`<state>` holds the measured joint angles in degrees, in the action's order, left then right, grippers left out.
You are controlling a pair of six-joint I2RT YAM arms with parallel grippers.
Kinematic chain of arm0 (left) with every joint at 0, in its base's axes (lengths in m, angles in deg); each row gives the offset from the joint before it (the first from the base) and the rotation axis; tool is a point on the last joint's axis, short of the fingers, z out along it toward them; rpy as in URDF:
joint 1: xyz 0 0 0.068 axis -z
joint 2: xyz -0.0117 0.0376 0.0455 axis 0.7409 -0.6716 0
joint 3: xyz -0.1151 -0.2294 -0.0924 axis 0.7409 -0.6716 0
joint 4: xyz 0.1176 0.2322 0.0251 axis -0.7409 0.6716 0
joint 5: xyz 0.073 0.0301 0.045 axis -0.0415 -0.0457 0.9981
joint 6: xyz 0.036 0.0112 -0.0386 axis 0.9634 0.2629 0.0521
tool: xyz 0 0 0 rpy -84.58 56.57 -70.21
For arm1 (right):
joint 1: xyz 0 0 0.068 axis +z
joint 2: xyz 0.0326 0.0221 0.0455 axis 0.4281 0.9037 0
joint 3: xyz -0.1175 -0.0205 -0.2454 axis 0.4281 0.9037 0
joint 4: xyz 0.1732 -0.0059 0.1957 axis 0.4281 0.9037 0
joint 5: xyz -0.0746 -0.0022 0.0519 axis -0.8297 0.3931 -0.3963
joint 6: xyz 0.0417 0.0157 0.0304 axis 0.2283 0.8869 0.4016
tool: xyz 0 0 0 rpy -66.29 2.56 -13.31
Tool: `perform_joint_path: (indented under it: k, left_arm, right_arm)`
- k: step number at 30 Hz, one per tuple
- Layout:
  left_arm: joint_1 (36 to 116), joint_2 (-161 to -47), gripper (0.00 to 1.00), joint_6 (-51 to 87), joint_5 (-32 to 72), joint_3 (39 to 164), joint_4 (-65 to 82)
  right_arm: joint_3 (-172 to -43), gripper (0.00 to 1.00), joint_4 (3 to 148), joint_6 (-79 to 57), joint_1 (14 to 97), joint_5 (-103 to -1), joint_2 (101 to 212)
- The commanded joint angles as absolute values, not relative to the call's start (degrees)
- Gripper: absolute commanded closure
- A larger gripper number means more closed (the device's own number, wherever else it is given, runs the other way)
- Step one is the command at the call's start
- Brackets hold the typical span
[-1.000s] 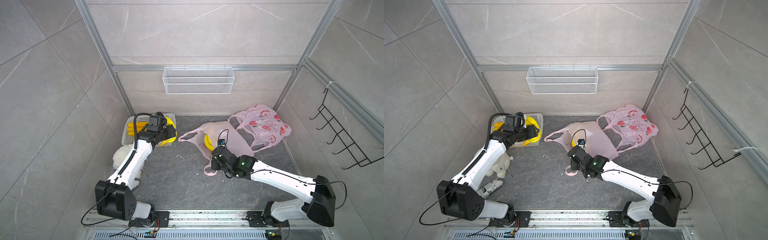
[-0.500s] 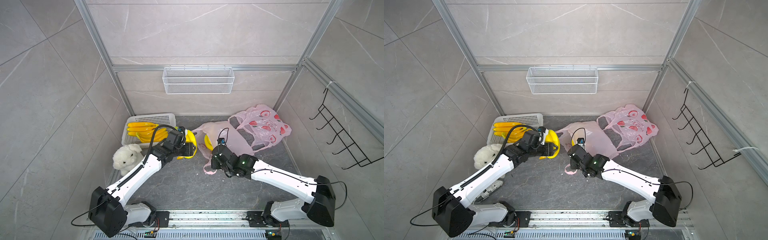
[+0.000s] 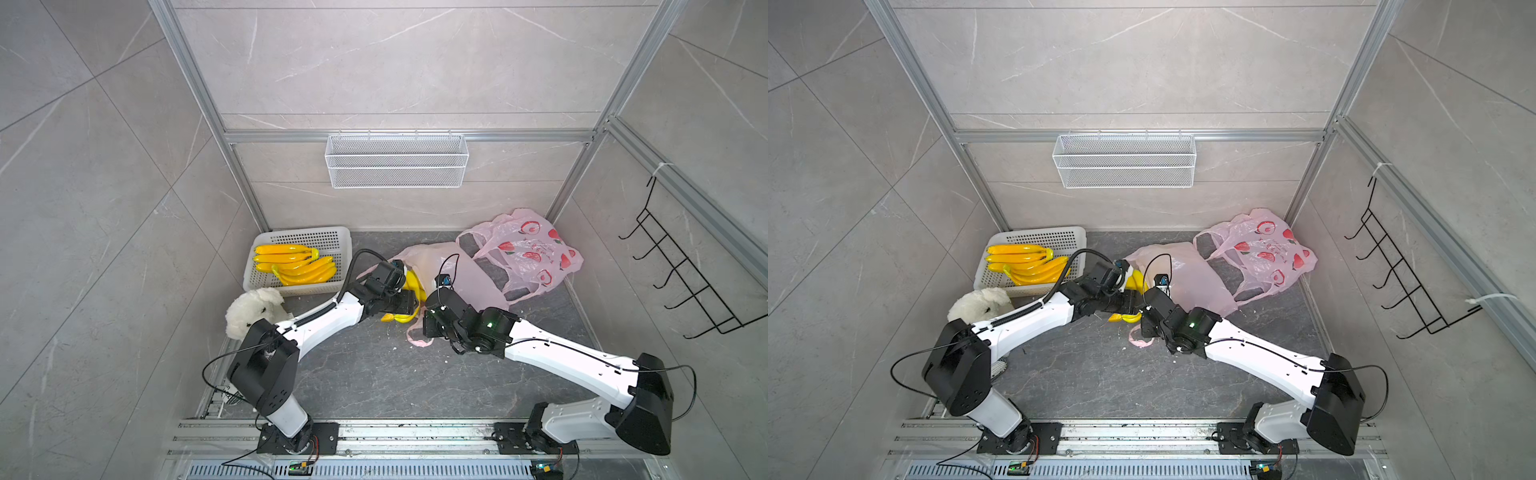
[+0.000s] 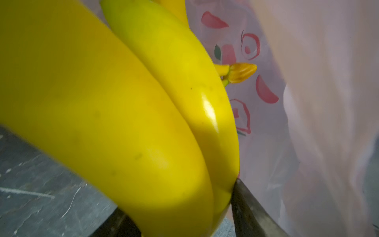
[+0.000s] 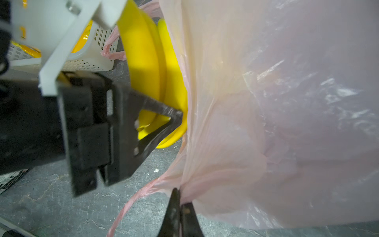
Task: Place the banana into a plastic bag & tie a knot
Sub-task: Place the banana into the plastic bag.
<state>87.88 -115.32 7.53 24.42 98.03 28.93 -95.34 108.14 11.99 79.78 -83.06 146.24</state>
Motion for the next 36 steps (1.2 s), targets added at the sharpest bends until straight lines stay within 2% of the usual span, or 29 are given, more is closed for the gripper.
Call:
perform_joint_path:
  k: [1,8,17,24,36]
  left_arm:
    - [87.5,-118.4,0.63,5.6,22.8,103.9,25.5]
    - [85.8,-125.6,0.63,1.7,21.1,111.6,26.7]
    - [88.2,-133.3,0.57,-3.4,17.3,115.9,24.6]
    - [90.3,-133.9,0.33,-2.6,17.4,115.3,26.0]
    - [92.7,-129.6,0.15,-1.5,16.7,110.2,26.9]
  right_arm:
    - [-94.6,1.0,108.8,11.0,80.3,-82.6,144.7]
    - [-92.9,1.0,107.9,10.8,80.5,-82.2,144.8]
    - [-92.4,1.0,107.3,11.6,80.6,-83.5,145.2]
    - [-90.3,1.0,107.4,13.8,80.4,-85.5,144.9]
    - [-89.4,1.0,108.1,15.9,79.4,-86.9,144.5]
